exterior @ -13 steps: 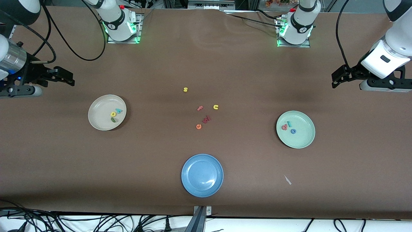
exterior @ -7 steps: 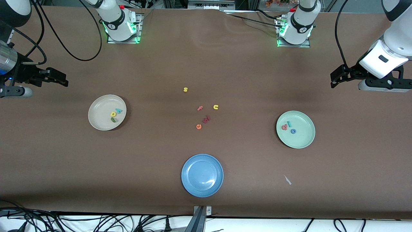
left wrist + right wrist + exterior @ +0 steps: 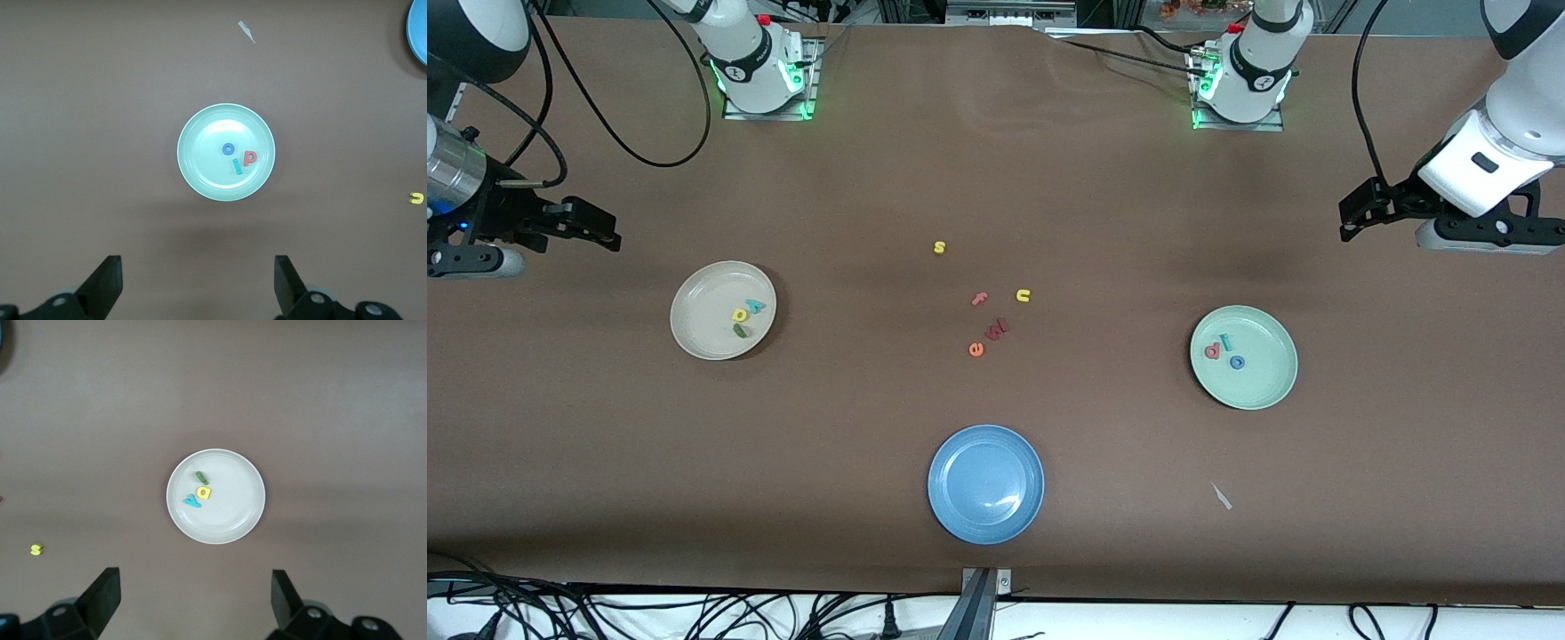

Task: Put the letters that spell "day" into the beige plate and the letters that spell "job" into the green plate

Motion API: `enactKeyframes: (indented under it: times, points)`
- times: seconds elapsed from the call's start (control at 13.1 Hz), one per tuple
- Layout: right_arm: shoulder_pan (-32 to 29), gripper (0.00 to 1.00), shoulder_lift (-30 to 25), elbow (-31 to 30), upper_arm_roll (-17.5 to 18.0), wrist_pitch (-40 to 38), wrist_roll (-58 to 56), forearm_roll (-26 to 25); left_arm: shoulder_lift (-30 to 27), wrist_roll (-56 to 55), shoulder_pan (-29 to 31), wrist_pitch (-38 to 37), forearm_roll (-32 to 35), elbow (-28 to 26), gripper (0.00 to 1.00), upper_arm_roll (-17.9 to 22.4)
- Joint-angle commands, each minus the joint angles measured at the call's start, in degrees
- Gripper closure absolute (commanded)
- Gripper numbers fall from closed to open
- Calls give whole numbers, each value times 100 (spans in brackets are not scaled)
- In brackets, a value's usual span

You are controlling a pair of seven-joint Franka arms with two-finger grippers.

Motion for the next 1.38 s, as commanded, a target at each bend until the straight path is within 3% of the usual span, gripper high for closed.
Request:
enactKeyframes:
  times: [0.0, 1.3]
  points:
    - [-27, 0, -100, -103, 94, 140, -61, -266, 55, -14, 8, -151, -87, 167, 0, -11]
    - [35, 0, -38, -94, 32, -70, -17, -206, 55, -5, 17, -160, -96, 167, 0, -3]
